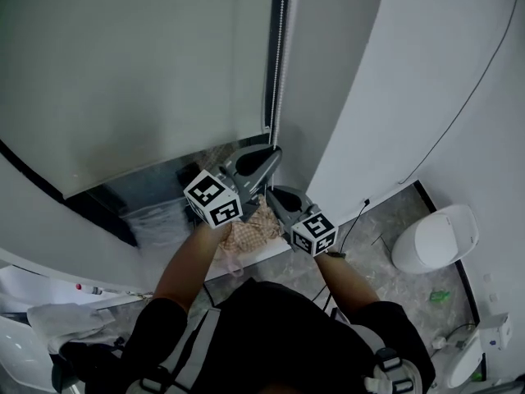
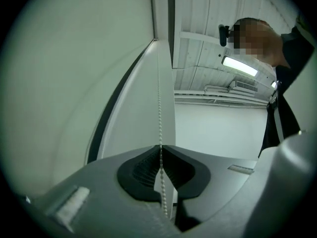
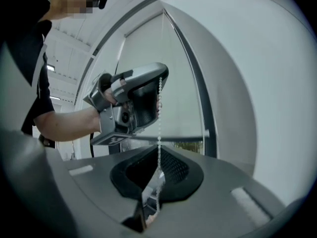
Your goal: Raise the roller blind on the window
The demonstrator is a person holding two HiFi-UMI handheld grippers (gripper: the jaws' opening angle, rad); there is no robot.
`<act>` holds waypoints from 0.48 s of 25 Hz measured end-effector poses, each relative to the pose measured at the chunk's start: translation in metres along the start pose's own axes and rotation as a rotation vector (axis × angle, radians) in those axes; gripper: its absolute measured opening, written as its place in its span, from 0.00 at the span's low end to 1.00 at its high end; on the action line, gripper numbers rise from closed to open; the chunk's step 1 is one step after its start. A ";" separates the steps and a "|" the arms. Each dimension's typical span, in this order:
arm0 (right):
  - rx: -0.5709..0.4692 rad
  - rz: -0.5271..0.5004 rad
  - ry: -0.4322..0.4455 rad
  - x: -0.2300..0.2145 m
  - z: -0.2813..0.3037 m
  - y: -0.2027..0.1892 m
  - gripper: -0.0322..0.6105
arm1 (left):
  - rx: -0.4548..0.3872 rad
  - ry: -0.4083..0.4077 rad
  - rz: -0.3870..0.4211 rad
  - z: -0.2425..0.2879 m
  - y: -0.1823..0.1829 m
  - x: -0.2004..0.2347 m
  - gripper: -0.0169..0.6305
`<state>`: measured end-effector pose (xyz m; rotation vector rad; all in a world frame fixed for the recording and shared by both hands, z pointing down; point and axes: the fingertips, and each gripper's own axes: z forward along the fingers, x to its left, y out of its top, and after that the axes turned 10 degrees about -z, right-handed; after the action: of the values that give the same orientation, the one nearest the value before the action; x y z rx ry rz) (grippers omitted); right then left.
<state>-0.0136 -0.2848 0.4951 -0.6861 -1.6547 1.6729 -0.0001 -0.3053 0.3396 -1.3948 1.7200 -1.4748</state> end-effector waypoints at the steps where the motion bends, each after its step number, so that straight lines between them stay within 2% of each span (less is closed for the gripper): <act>1: 0.055 0.008 0.010 0.003 0.000 -0.021 0.08 | 0.022 0.004 -0.015 -0.005 -0.020 0.003 0.05; 3: 0.147 0.013 0.042 0.009 0.001 -0.051 0.08 | 0.057 0.014 -0.026 -0.014 -0.049 0.008 0.05; 6: 0.173 -0.032 0.057 0.017 -0.005 -0.058 0.08 | 0.049 0.033 -0.043 -0.025 -0.056 0.015 0.05; 8: 0.142 -0.061 0.048 0.015 -0.012 -0.042 0.12 | 0.057 0.054 -0.027 -0.028 -0.050 0.019 0.05; 9: 0.115 -0.069 0.042 0.013 -0.016 -0.031 0.21 | 0.064 0.061 -0.017 -0.029 -0.048 0.022 0.05; 12: 0.000 -0.081 0.003 -0.001 -0.026 0.018 0.22 | 0.040 0.064 -0.053 -0.033 -0.045 0.030 0.05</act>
<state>0.0053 -0.2679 0.4757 -0.6134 -1.6577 1.6144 -0.0220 -0.3136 0.3981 -1.3969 1.6940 -1.5896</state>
